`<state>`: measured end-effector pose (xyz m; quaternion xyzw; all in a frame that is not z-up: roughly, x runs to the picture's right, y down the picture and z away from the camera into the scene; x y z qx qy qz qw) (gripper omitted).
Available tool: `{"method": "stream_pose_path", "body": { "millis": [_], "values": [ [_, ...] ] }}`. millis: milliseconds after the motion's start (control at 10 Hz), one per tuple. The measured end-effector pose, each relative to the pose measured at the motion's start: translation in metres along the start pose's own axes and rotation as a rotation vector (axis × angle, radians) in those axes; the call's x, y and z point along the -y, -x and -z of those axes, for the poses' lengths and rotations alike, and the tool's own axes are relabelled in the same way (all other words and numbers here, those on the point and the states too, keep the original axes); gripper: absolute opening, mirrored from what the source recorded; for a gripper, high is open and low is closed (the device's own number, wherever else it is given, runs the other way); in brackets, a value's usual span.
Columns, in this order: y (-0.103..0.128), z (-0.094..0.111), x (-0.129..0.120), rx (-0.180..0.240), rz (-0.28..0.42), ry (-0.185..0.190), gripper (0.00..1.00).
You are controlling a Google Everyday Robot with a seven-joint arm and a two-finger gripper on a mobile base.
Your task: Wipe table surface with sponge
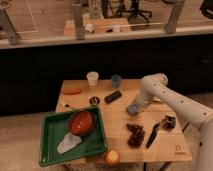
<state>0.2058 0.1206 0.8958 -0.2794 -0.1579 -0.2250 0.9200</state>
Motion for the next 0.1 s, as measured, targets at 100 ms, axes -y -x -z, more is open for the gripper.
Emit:
{"method": "stream_pose_path", "body": {
  "millis": [100],
  "values": [
    [0.0051,-0.0028,0.0116,0.005,0.013,0.002,0.0]
  ]
}}
